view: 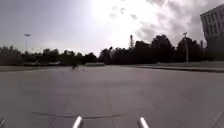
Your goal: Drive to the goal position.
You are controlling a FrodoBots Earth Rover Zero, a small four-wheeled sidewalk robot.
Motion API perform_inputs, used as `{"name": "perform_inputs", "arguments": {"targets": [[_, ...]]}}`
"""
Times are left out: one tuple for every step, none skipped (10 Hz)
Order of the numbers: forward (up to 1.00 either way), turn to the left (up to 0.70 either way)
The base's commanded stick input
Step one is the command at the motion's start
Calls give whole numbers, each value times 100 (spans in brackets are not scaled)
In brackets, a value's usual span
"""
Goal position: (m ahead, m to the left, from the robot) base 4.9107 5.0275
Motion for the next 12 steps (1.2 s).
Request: {"name": "perform_inputs", "arguments": {"targets": [[99, -1], [99, -1], [99, -1], [99, -1], [99, -1], [99, -1], [99, -1], [99, -1], [99, -1], [99, -1], [99, -1], [99, -1]]}}
